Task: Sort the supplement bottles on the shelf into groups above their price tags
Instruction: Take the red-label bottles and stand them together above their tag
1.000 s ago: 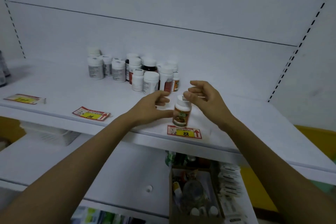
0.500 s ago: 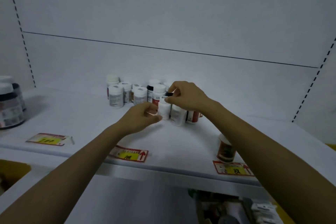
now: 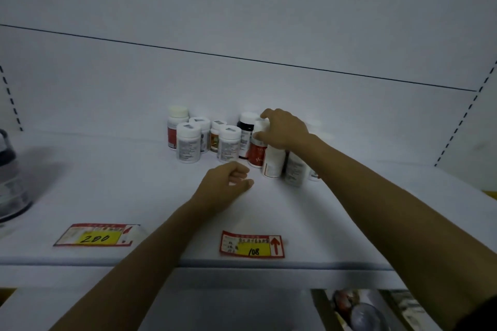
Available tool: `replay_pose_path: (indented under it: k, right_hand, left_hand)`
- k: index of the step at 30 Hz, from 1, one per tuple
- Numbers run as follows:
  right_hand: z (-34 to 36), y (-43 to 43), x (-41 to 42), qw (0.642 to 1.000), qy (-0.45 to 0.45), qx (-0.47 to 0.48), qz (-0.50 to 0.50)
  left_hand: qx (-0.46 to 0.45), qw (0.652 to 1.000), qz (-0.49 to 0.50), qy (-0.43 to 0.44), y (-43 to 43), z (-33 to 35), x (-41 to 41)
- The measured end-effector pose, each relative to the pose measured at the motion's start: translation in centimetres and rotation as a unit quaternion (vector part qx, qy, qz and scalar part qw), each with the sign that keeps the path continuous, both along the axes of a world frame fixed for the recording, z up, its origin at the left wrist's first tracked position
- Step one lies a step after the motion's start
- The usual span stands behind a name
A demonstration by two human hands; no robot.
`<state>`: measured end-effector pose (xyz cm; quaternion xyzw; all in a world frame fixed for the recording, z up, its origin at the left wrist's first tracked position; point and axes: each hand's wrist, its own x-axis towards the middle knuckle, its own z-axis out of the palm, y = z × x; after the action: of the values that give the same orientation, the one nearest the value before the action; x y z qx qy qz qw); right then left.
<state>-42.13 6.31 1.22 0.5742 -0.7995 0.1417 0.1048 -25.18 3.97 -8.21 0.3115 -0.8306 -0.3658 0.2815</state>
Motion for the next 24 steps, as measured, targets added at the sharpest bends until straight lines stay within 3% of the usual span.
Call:
replay_pose_path:
  k: [6, 12, 14, 17, 20, 24]
  right_hand:
    - [0.1, -0.9, 0.8, 0.999, 0.026, 0.001, -0.036]
    - [0.0, -0.5, 2.6, 0.996, -0.007, -0.089, -0.002]
    - [-0.1, 0.3, 3.7, 0.988, -0.061, -0.136, 0.024]
    - [-0.7, 1.8, 5.1, 0.957, -0.213, -0.186, 0.068]
    - [-2.4, 3.0, 5.7, 0.909, -0.341, -0.223, 0.086]
    - [-5.7, 4.4, 5.9, 0.858, -0.440, -0.258, 0.064]
  left_hand:
    - [0.018, 0.999, 0.020, 0.046, -0.5, -0.3, 0.3]
    - [0.037, 0.994, 0.042, 0.093, -0.5, -0.3, 0.4]
    - [0.025, 0.989, 0.064, 0.127, -0.4, -0.2, 0.7]
    - [0.044, 0.983, 0.043, 0.171, 0.1, 0.0, 1.1]
    - [0.067, 0.985, 0.025, 0.154, 0.1, -0.1, 1.1]
    - [0.070, 0.988, 0.024, 0.136, -0.1, -0.2, 0.9]
